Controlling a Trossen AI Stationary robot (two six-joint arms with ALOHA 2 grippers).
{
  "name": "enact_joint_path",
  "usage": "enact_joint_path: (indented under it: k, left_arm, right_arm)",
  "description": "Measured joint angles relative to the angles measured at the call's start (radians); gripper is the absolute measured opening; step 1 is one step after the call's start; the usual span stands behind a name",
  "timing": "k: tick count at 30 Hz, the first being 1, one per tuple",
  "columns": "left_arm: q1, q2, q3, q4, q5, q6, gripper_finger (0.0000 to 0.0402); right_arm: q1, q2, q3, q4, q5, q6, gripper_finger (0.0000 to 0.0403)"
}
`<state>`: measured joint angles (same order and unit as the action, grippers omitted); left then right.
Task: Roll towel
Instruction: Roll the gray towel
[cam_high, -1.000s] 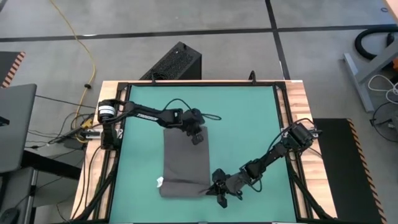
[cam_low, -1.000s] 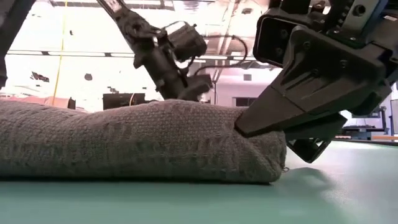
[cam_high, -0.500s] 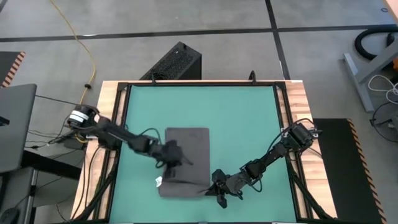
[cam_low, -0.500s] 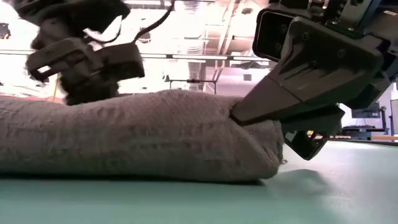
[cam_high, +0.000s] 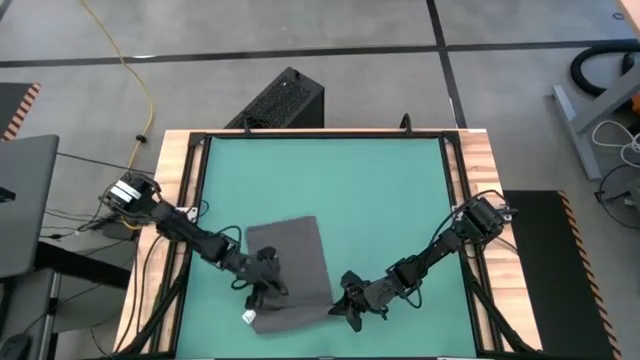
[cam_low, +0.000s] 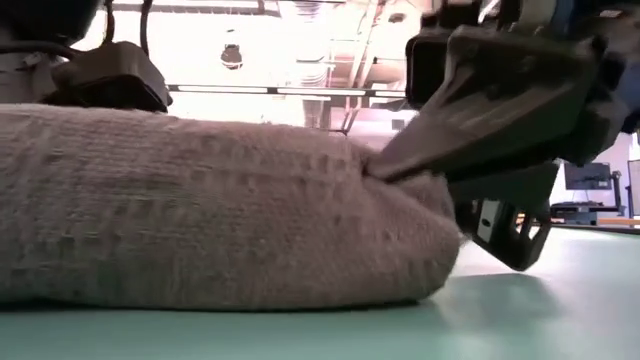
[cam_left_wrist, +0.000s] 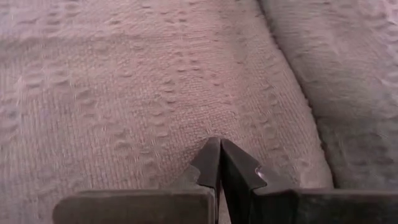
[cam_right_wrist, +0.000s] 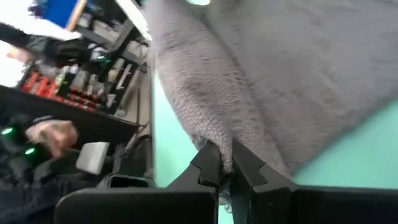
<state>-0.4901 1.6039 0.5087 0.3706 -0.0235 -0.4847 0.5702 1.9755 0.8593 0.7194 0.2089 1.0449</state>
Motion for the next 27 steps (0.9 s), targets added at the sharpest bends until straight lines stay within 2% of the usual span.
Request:
enact_joint_path:
  k: [6,13,19,24,27]
  left_arm:
    - [-0.022,0.002,-0.001,0.039,-0.070,0.027,0.0000]
    - [-0.021,0.001,0.003,0.195,-0.047,0.132,0.0000]
    - [-0.046,0.001,0.056,0.200,0.064,0.139,0.0000]
    - [-0.082,0.000,0.103,0.172,0.063,0.158,0.0000]
    - [-0.094,0.000,0.124,0.095,0.021,0.141,0.0000]
  right_arm:
    - [-0.047,-0.006,0.004,-0.097,-0.004,0.060,0.0029]
    - [-0.113,-0.007,0.004,-0.125,-0.121,0.014,0.0029]
    - [-0.156,-0.005,0.003,-0.131,-0.162,-0.023,0.0029]
    - [-0.176,-0.004,0.003,-0.132,-0.166,-0.033,0.0029]
    - [-0.181,-0.003,0.003,-0.134,-0.170,-0.055,0.0030]
